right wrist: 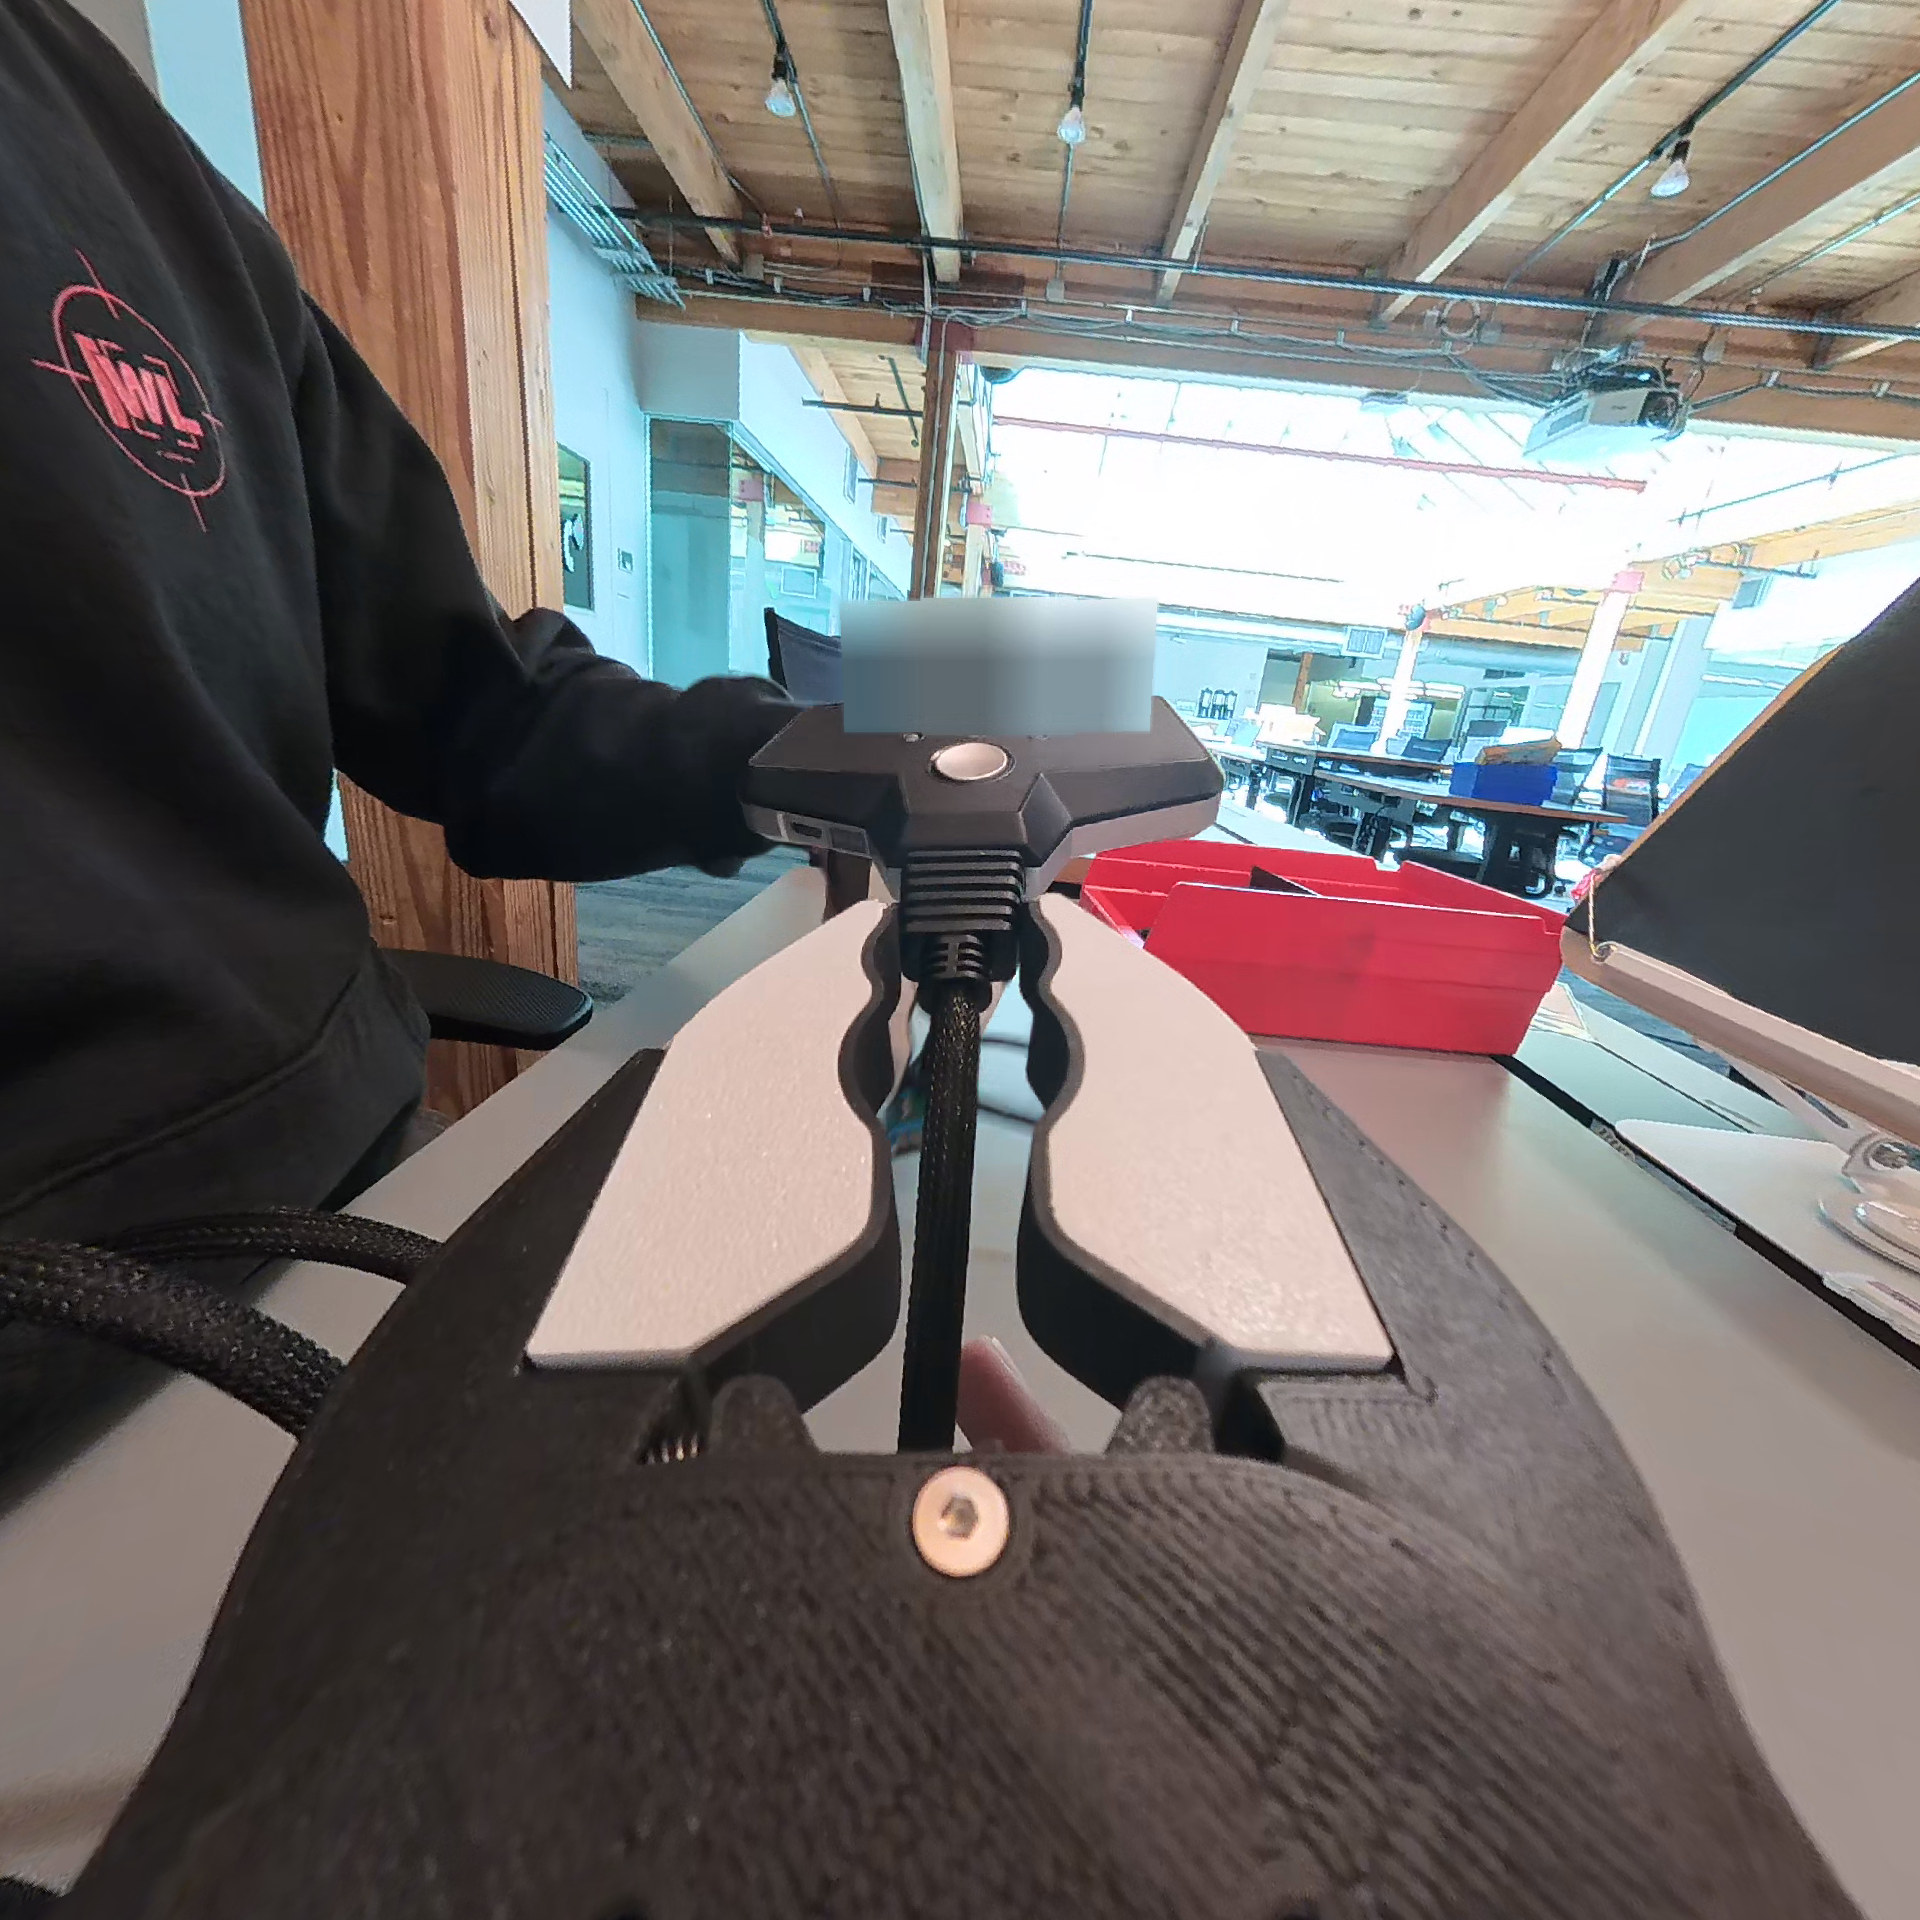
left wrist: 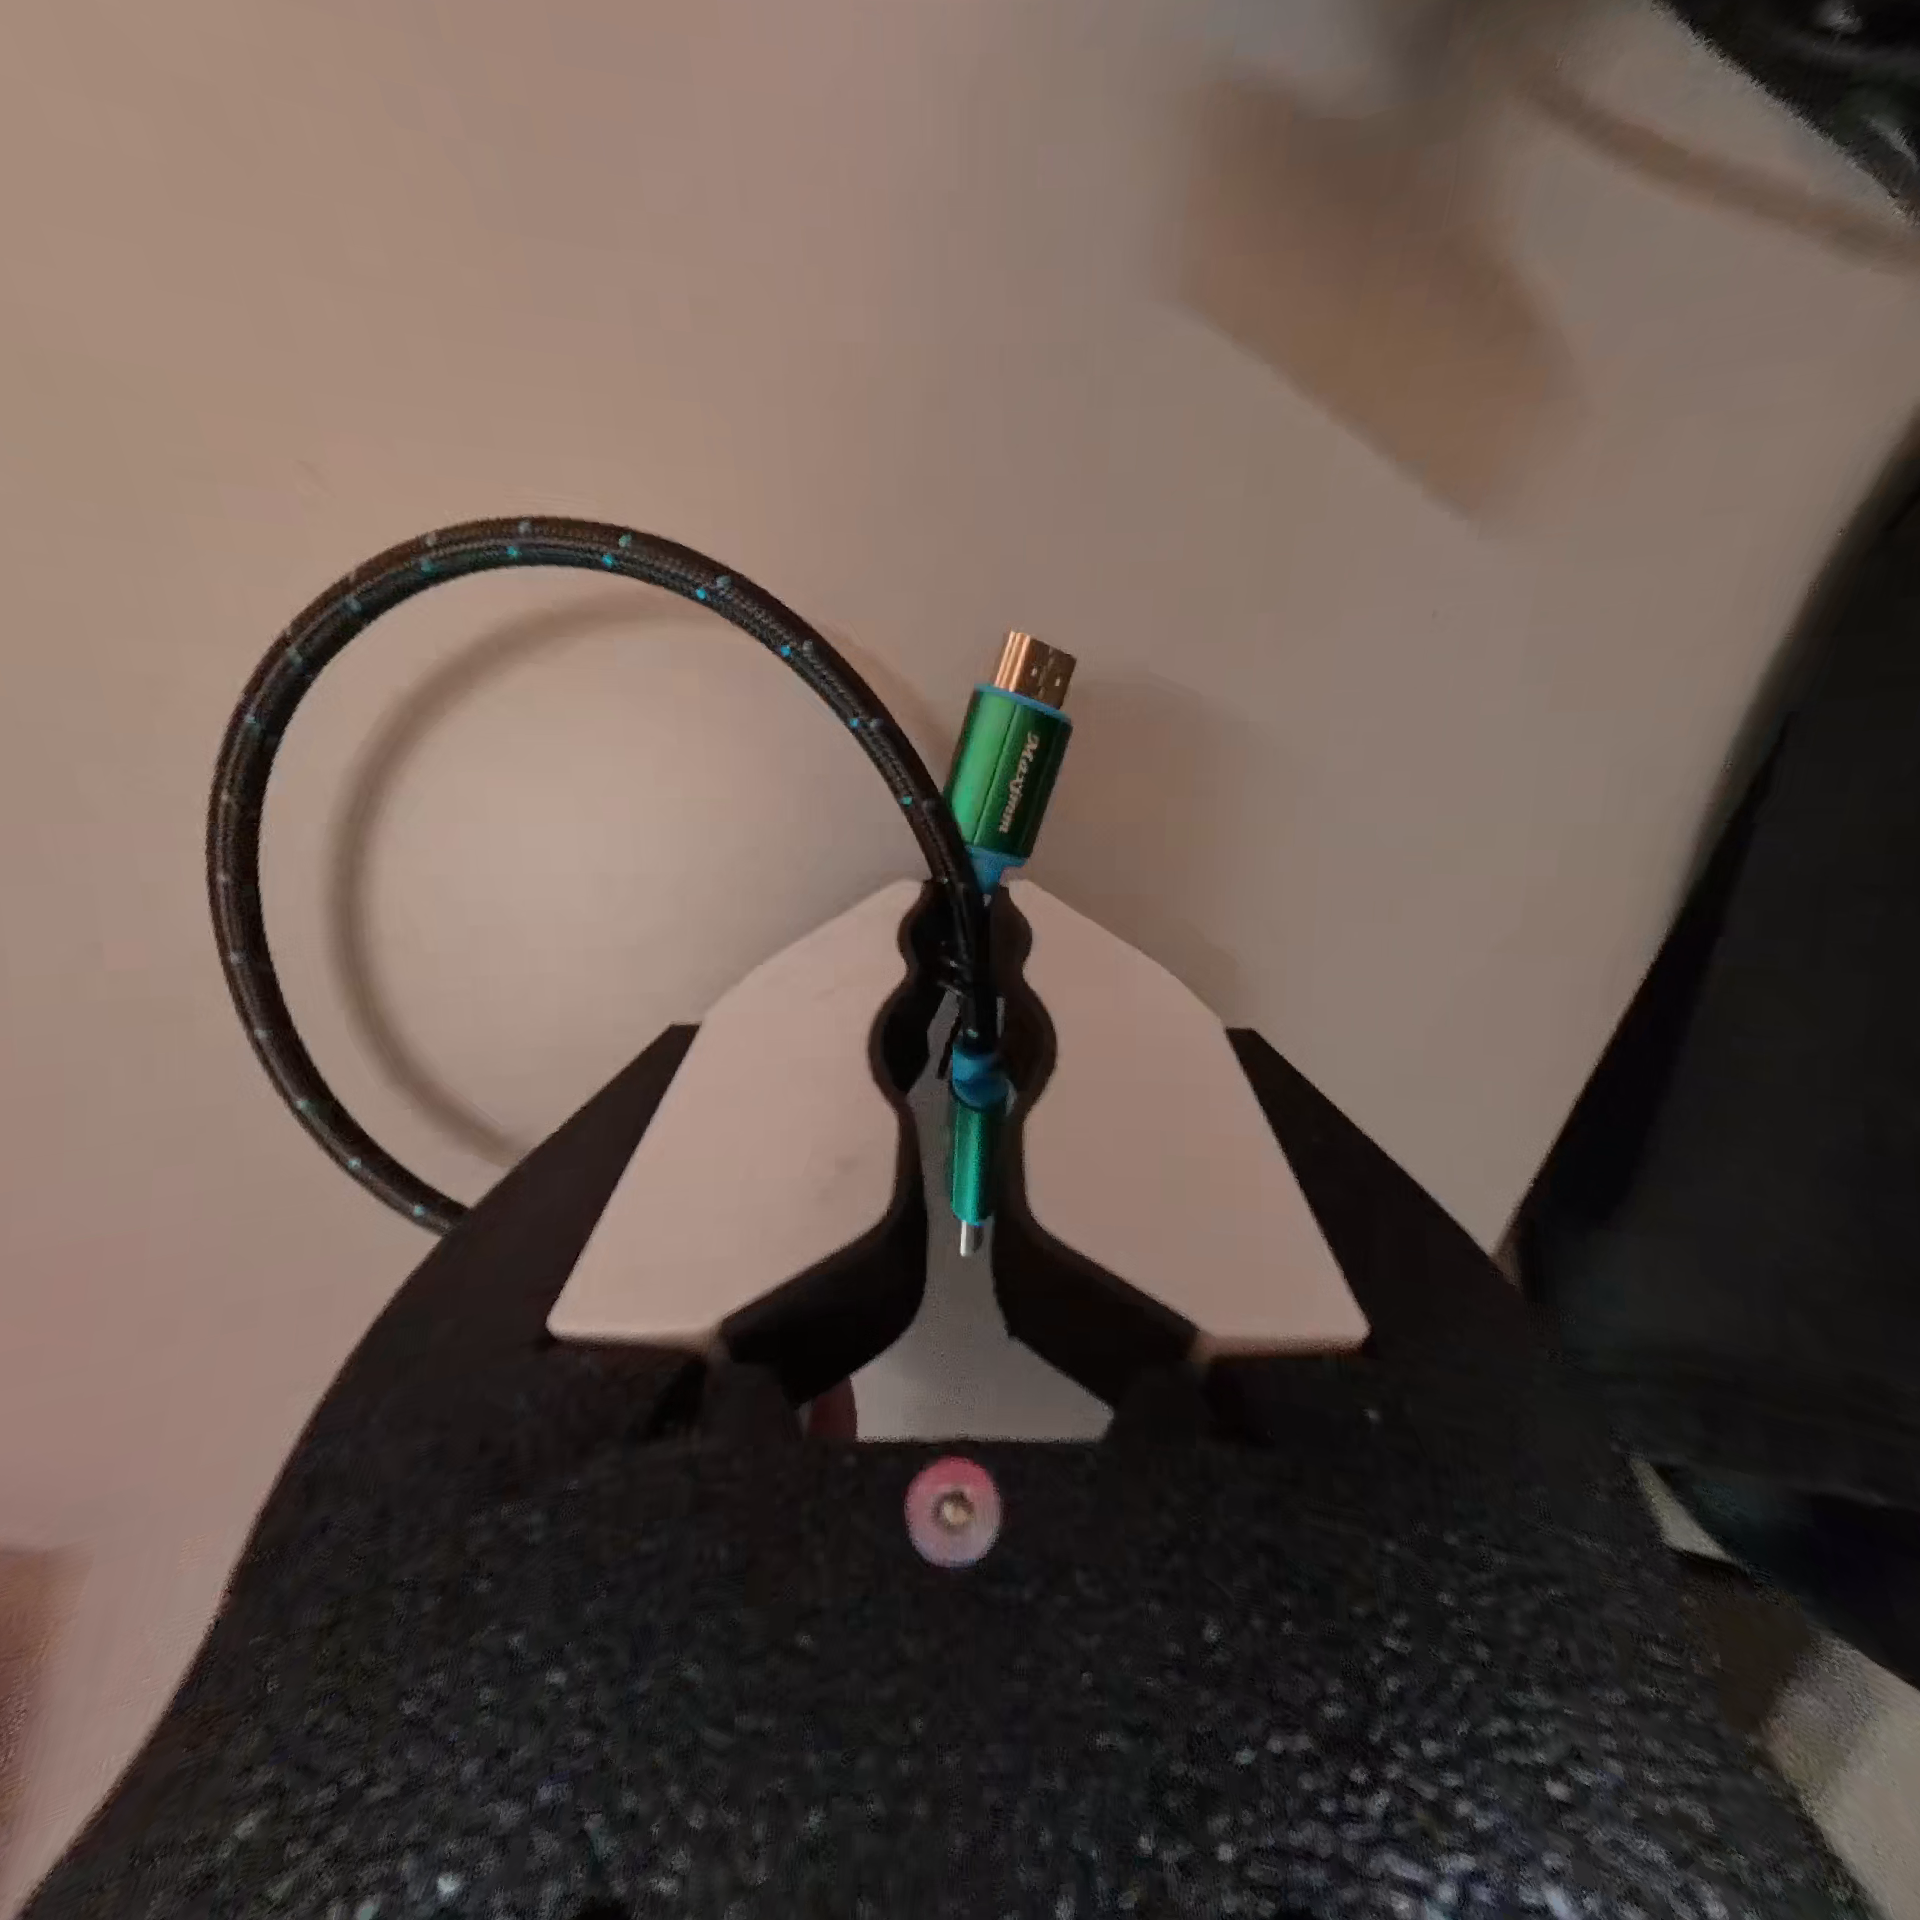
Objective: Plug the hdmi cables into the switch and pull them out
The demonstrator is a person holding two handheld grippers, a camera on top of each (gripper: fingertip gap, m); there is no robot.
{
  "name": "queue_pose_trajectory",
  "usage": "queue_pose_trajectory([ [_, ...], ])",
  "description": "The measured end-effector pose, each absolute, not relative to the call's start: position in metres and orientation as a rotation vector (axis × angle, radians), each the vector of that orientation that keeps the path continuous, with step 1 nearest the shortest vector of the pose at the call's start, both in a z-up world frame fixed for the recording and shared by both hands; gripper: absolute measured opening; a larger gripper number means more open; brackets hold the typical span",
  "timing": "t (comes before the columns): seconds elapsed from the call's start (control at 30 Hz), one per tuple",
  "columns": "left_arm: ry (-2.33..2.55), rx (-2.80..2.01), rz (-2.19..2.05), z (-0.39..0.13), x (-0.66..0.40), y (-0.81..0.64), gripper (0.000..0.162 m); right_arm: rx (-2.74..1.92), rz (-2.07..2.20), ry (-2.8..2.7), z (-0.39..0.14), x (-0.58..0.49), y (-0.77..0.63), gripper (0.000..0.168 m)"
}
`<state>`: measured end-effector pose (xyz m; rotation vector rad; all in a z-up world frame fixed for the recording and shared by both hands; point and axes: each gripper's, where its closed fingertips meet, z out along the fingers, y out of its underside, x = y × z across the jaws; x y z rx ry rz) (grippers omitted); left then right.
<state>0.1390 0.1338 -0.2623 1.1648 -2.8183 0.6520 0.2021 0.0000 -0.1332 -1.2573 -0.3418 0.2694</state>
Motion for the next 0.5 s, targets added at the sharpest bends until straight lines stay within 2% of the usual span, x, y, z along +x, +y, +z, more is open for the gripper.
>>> queue_pose_trajectory([
  [0.07, -2.732, 1.153, 0.579, -0.280, 0.128, 0.130, 0.008, -1.258, 0.270, -0.344, -0.133, 0.202, 0.000, 0.022],
  [0.2, -2.937, 1.068, 0.591, -0.295, 0.140, 0.134, 0.011, -1.261, 0.267, -0.347, -0.134, 0.201, 0.000, 0.022],
  [0.43, -3.114, 0.841, 0.856, -0.271, 0.138, 0.118, 0.018, -1.263, 0.270, -0.348, -0.134, 0.201, 0.000, 0.022],
  [0.5, -3.204, 0.758, 0.818, -0.275, 0.139, 0.116, 0.021, -1.267, 0.270, -0.354, -0.135, 0.200, 0.001, 0.022],
])
